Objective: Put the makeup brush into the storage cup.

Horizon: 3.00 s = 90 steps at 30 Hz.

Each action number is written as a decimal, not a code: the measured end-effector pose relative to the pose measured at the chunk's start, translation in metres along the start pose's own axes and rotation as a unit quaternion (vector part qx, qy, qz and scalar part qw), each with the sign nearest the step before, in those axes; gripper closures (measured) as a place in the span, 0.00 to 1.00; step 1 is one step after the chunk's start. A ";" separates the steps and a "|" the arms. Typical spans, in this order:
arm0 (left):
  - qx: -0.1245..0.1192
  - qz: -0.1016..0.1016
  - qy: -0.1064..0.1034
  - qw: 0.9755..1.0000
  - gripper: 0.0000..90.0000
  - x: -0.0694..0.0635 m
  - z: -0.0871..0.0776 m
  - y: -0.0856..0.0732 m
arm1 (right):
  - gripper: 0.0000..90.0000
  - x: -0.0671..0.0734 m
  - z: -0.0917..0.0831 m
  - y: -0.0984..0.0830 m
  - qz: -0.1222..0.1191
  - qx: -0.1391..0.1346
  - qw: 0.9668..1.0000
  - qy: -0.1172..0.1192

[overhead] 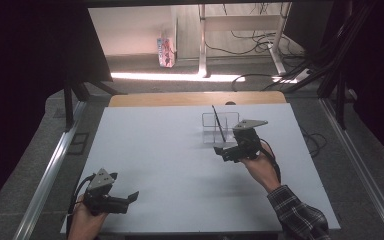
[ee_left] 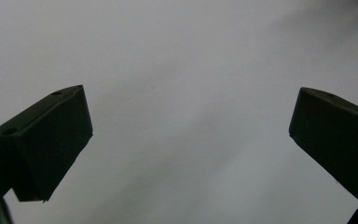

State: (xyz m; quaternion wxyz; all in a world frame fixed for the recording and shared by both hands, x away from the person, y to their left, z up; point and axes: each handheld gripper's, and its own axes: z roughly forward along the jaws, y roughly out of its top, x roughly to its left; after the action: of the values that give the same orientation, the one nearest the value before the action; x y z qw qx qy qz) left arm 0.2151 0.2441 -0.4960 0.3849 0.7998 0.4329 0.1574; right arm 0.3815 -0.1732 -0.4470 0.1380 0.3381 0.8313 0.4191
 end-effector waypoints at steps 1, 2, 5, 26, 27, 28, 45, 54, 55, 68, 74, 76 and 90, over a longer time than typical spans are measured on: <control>0.000 0.001 0.001 1.000 0.00 0.000 0.000 0.000 | 0.01 0.000 -0.001 0.000 0.000 0.000 1.000 0.000; 0.000 0.001 0.001 1.000 0.00 0.000 0.000 0.000 | 0.01 0.001 -0.002 -0.001 0.001 0.000 1.000 0.000; 0.000 0.001 0.001 1.000 0.00 0.000 0.000 0.000 | 0.01 0.002 -0.006 -0.001 0.000 -0.002 1.000 -0.001; -0.003 -0.004 0.003 1.000 0.00 0.000 0.000 0.000 | 0.00 0.011 -0.017 -0.013 -0.012 0.004 1.000 -0.007; -0.003 -0.004 0.002 1.000 0.00 0.000 0.000 0.000 | 0.00 0.011 -0.017 -0.014 -0.013 0.005 1.000 -0.007; -0.003 -0.004 0.002 1.000 0.00 0.000 0.000 0.000 | 0.00 0.012 -0.017 -0.014 -0.013 0.006 1.000 -0.007; 0.000 0.003 0.006 1.000 0.00 0.000 0.000 0.000 | 0.00 0.016 -0.025 -0.023 -0.015 0.011 1.000 -0.004; 0.003 0.010 0.008 1.000 0.00 -0.001 0.000 0.000 | 0.00 0.019 -0.030 -0.028 -0.013 0.014 1.000 -0.004; 0.003 0.010 0.008 1.000 0.00 -0.001 0.001 0.000 | 0.00 0.019 -0.031 -0.028 -0.014 0.015 1.000 -0.005; 0.005 0.009 0.003 1.000 0.00 0.000 0.001 0.000 | 0.00 0.019 -0.040 -0.034 -0.018 0.017 1.000 -0.006; 0.007 0.010 0.002 1.000 0.00 0.000 0.001 0.000 | 0.00 0.019 -0.045 -0.037 -0.018 0.016 1.000 -0.008; 0.007 0.010 0.002 1.000 0.00 -0.001 0.001 0.000 | 0.00 0.019 -0.046 -0.038 -0.019 0.018 1.000 -0.010; 0.008 0.011 0.003 1.000 0.00 -0.001 0.001 0.000 | 0.00 0.020 -0.054 -0.049 -0.020 0.024 0.999 -0.018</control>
State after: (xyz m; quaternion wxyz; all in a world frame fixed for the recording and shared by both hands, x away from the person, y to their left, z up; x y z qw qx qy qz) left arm 0.2153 0.2432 -0.4966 0.3753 0.8074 0.4261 0.1604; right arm 0.3170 -0.2128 -0.4517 0.1533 0.3324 0.8450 0.3898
